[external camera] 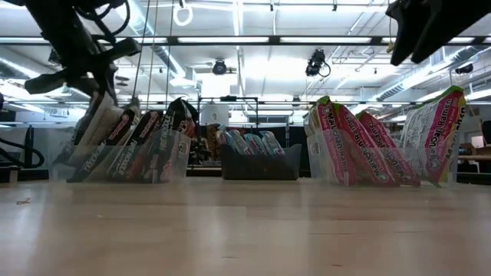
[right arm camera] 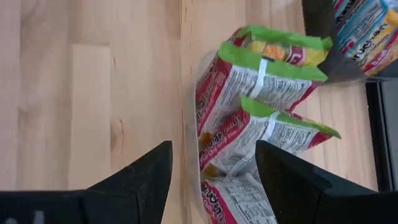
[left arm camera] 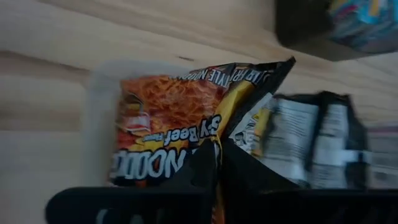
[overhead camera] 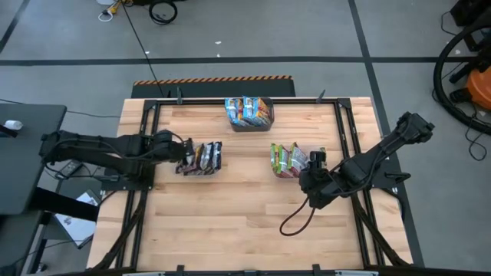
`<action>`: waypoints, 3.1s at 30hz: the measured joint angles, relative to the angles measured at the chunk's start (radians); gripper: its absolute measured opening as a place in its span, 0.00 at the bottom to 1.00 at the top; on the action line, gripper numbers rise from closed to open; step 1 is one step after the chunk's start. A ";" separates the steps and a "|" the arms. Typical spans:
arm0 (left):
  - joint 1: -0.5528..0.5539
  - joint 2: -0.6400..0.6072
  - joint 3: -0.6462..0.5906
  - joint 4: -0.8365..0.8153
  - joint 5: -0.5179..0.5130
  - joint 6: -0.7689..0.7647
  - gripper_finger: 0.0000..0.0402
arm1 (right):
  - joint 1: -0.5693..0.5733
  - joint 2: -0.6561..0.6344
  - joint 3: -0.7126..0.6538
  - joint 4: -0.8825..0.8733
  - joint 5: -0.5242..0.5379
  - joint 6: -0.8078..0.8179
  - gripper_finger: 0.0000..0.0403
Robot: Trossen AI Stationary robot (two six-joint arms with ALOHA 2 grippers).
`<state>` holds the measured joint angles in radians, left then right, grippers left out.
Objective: Sort Maruchan noodles
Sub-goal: Put the black noodle pack into the left transparent bin, then return to Home Position
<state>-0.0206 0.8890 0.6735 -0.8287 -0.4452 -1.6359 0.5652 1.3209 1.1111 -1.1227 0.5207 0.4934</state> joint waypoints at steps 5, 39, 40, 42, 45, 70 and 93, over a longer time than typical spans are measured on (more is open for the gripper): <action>0.048 -0.023 0.002 -0.107 0.004 0.132 0.18 | -0.007 -0.001 -0.016 0.049 -0.018 -0.030 0.58; -0.083 -0.584 -0.021 0.510 -0.078 1.134 0.02 | -0.543 -0.479 -0.283 1.138 -0.418 -0.405 0.09; -0.083 -0.604 -0.021 0.504 -0.097 1.131 0.02 | -0.543 -0.491 -0.298 1.138 -0.363 -0.412 0.09; -0.083 -0.632 -0.021 0.499 -0.116 1.128 0.03 | -0.543 -0.512 -0.320 1.122 -0.282 -0.422 0.10; -0.083 -0.658 -0.021 0.489 -0.113 1.147 0.05 | -0.542 -0.526 -0.348 1.133 -0.228 -0.427 0.10; -0.083 -0.879 -0.306 0.592 0.069 1.424 0.06 | -0.463 -0.742 -1.100 2.081 -0.099 -0.434 0.09; -0.084 -0.884 -0.665 0.895 0.555 1.480 0.06 | -0.344 -0.721 -1.105 1.811 -0.041 -0.487 0.09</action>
<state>-0.1047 0.0047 0.0087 0.0667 0.1098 -0.1561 0.2207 0.6001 0.0059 0.6882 0.4794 0.0060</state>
